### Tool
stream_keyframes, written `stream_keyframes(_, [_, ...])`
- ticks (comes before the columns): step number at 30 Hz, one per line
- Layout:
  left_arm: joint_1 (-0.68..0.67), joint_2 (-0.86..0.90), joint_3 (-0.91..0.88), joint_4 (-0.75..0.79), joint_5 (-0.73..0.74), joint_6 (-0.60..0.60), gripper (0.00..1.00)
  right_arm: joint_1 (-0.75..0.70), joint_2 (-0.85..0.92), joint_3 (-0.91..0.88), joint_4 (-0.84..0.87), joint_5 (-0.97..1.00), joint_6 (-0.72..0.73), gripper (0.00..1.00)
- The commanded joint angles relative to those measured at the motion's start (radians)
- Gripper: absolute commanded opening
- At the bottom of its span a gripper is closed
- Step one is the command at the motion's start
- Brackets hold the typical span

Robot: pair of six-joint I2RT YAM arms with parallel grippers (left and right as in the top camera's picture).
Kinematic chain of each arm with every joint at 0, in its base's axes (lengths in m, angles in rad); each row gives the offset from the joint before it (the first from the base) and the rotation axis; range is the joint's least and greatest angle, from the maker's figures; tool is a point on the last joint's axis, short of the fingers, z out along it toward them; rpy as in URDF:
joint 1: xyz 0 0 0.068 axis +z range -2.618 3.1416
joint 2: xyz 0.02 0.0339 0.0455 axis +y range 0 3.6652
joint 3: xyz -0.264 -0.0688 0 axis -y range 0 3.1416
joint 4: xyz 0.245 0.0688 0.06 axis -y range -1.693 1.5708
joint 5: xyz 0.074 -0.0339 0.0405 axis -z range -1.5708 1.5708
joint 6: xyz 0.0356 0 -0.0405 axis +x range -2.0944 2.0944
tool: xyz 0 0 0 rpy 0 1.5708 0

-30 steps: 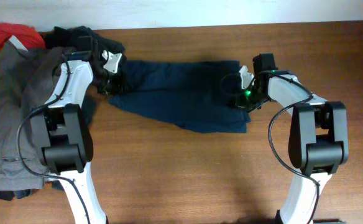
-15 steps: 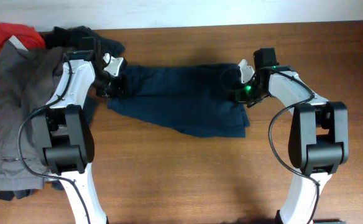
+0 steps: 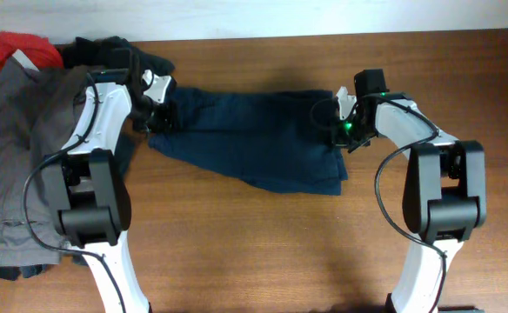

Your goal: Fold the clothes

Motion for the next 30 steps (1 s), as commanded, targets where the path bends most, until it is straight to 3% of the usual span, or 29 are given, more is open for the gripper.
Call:
stream_keyframes(1, [-0.002, -0.098, 0.003, 0.016, 0.026, 0.020, 0.01, 0.010, 0.063, 0.007, 0.001, 0.029, -0.009, 0.04])
stream_keyframes(9, [-0.077, -0.125, 0.003, 0.068, 0.104, 0.046, 0.01, 0.027, 0.112, 0.007, 0.008, 0.010, -0.005, 0.04])
stream_keyframes(20, [-0.306, -0.125, 0.003, 0.136, -0.053, 0.076, 0.01, 0.031, 0.112, 0.007, 0.008, 0.010, -0.006, 0.04])
stream_keyframes(30, [-0.465, -0.125, 0.003, 0.255, -0.071, 0.075, 0.01, 0.031, 0.112, 0.007, 0.008, 0.010, -0.006, 0.04])
